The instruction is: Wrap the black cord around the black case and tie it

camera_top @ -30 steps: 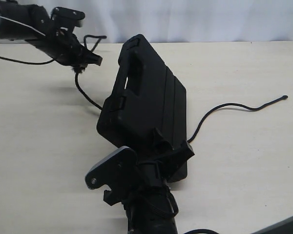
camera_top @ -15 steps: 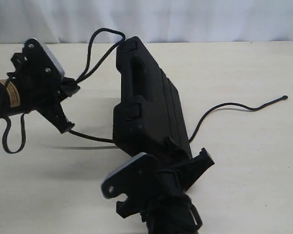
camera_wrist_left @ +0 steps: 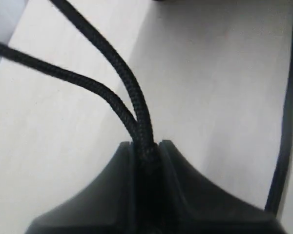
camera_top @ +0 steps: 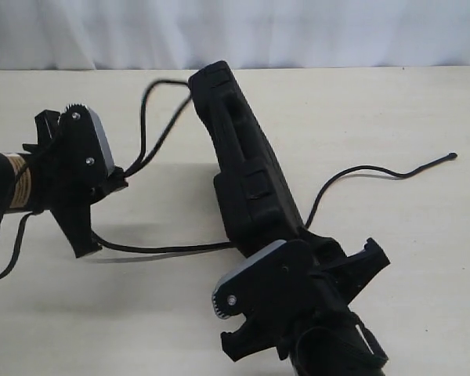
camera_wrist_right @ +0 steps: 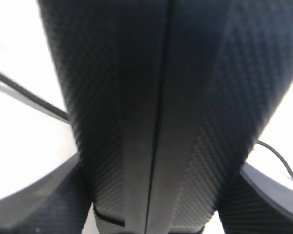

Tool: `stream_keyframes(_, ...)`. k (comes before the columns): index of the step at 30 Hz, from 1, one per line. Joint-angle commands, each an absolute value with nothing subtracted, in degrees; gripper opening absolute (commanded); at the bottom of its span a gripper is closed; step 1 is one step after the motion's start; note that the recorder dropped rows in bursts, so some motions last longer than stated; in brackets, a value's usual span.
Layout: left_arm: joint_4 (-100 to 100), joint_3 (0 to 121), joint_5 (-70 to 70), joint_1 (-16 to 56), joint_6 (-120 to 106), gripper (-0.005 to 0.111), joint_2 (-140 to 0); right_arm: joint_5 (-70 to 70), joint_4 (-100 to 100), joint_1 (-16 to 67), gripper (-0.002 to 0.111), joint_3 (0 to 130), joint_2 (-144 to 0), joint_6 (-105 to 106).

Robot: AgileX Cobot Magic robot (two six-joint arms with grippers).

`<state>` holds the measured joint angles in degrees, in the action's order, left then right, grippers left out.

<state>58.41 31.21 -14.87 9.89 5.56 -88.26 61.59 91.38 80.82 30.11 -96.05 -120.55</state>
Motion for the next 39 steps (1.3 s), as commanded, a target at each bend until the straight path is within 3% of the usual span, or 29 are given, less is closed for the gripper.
stream_keyframes(1,65.6,29.77,-16.44,10.03,5.87,0.0,-88.02,64.16,91.1,77.68,0.004,29.92,-94.24,-120.88)
stream_keyframes(12,63.63,30.61,-26.22,9.9,5.7,0.0,-86.97,60.99,92.13,73.08,0.004,25.78,-94.2,-120.88)
stream_keyframes(24,71.4,29.99,-41.13,-1.48,18.29,0.0,-78.54,60.36,91.78,73.08,0.004,24.85,-94.2,-120.88)
stream_keyframes(39,82.16,29.99,-54.89,-6.46,30.37,0.0,-74.21,59.86,91.78,73.08,0.004,24.96,-94.2,-120.88)
